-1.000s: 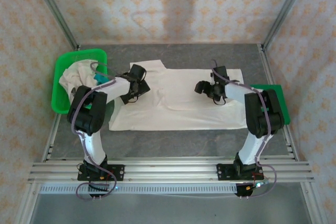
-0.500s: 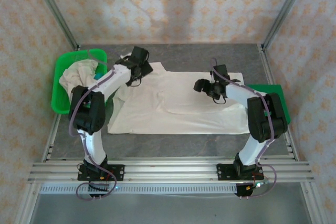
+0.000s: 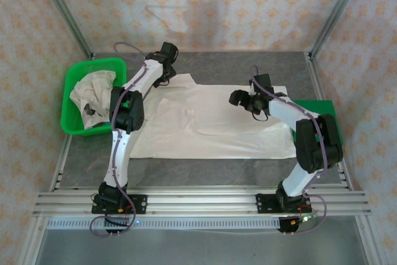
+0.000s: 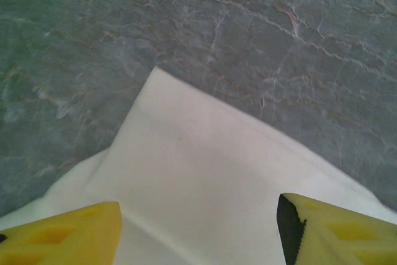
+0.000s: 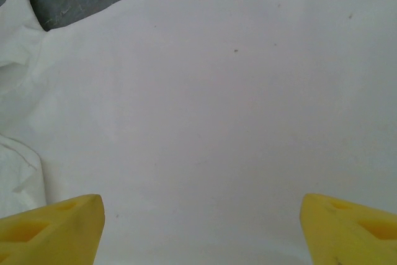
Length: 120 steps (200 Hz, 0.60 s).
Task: Fold and stack the t-shirts
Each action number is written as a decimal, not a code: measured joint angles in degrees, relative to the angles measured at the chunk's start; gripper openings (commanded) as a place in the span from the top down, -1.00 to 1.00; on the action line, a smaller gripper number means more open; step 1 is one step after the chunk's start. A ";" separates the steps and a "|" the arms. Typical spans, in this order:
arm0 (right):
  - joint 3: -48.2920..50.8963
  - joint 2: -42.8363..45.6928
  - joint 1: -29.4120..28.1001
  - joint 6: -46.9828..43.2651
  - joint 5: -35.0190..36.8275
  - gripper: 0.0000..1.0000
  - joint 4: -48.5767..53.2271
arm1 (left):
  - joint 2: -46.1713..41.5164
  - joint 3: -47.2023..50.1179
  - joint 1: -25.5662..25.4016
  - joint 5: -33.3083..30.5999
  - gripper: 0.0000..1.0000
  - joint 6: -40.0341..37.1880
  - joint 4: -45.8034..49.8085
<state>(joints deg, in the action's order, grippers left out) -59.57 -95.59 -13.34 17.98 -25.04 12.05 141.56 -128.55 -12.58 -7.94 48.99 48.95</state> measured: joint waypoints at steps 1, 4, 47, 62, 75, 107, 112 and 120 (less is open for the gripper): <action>0.00 0.00 0.00 0.00 -0.02 -0.65 0.00 | 0.44 -0.57 0.02 -0.07 -0.28 0.02 0.28; 0.00 0.00 0.00 0.00 -0.07 -0.65 0.00 | 1.20 -1.77 0.11 -0.09 -0.27 -0.02 0.83; 0.17 0.00 0.00 0.00 -0.33 -0.65 0.00 | 6.54 -11.26 0.50 -0.74 -0.26 -0.70 5.66; 0.55 0.02 0.00 0.00 -0.31 -0.65 0.00 | 7.26 -12.90 1.01 -1.03 -0.26 -0.96 6.84; 1.01 0.09 0.00 0.00 -0.33 -0.65 0.00 | 7.56 -13.51 1.55 -1.18 -0.26 -1.05 7.39; 1.95 0.20 0.00 0.02 -0.50 -0.65 -0.02 | 9.90 -16.22 3.30 -1.05 -0.22 -1.68 8.24; 2.08 0.24 0.00 0.02 -0.50 -0.65 -0.02 | 10.60 -16.92 3.54 -0.96 -0.20 -1.92 8.33; 2.25 0.31 0.00 0.02 -0.50 -0.65 0.00 | 11.41 -17.44 3.93 -0.63 -0.15 -2.16 8.35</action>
<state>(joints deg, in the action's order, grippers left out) -57.32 -95.29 -13.34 18.00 -25.54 12.05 152.97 -145.99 -8.64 -8.58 46.83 57.30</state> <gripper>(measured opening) 0.825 0.604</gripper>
